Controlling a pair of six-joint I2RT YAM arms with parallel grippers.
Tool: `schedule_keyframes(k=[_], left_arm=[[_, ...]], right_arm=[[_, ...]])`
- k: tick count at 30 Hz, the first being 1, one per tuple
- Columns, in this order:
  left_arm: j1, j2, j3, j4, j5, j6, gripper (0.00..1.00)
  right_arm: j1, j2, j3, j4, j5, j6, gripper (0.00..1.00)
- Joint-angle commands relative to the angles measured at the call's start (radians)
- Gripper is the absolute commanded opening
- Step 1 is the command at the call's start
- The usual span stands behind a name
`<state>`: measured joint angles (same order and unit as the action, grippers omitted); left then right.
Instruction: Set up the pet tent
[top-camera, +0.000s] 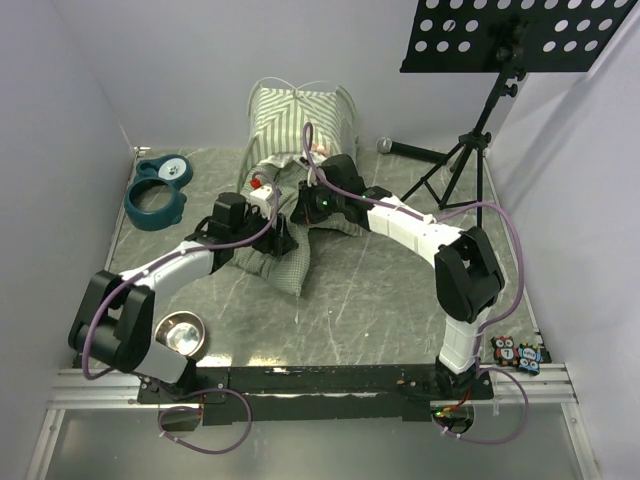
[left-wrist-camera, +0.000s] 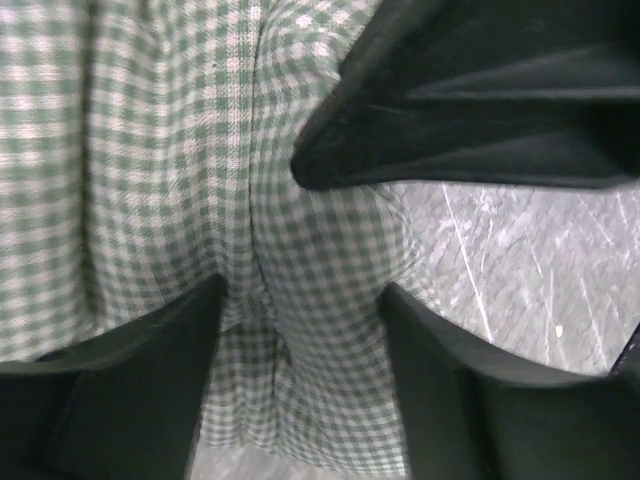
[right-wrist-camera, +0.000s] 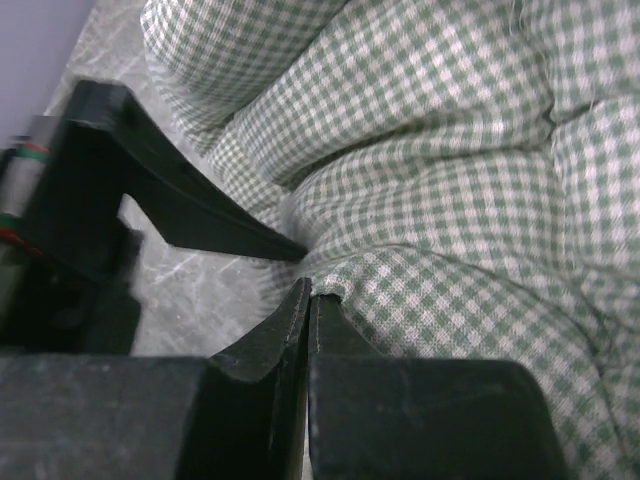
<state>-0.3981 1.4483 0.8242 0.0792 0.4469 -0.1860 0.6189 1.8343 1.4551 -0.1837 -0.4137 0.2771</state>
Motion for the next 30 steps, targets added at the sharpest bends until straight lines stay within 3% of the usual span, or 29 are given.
schedule_keyframes(k=[1,4,5,7,10,12,15,19,24,26,30], left_arm=[[-0.001,0.04,0.078,0.051,-0.011,-0.05,0.55],[0.022,0.066,0.105,0.015,-0.005,-0.067,0.1],[0.039,0.076,0.121,0.002,0.006,-0.087,0.01],[0.082,0.093,0.138,-0.001,0.061,-0.125,0.01],[0.126,0.109,0.164,-0.013,0.105,-0.155,0.01],[0.139,0.119,0.177,-0.025,0.124,-0.158,0.01],[0.137,0.133,0.193,-0.032,0.141,-0.165,0.01],[0.139,0.146,0.216,-0.056,0.159,-0.187,0.01],[0.139,0.144,0.234,-0.073,0.182,-0.193,0.01],[0.139,0.147,0.243,-0.078,0.188,-0.187,0.01],[0.139,0.144,0.242,-0.107,0.207,-0.178,0.01]], right_arm=[[-0.019,-0.098,0.028,0.127,-0.011,0.037,0.0],[-0.031,-0.116,0.013,0.122,-0.026,0.053,0.0],[-0.038,-0.125,0.007,0.113,-0.031,0.053,0.0],[-0.054,-0.15,-0.013,0.092,-0.033,0.051,0.11],[-0.097,-0.197,-0.065,0.044,-0.048,0.057,0.46],[-0.123,-0.246,-0.099,0.001,-0.056,0.059,0.59],[-0.166,-0.337,-0.157,-0.074,-0.092,0.065,0.71],[-0.22,-0.463,-0.243,-0.183,-0.093,0.042,0.77],[-0.248,-0.485,-0.311,-0.283,0.056,0.034,0.77],[-0.272,-0.458,-0.32,-0.267,0.053,0.072,0.77],[-0.28,-0.412,-0.331,-0.053,0.033,0.122,0.75]])
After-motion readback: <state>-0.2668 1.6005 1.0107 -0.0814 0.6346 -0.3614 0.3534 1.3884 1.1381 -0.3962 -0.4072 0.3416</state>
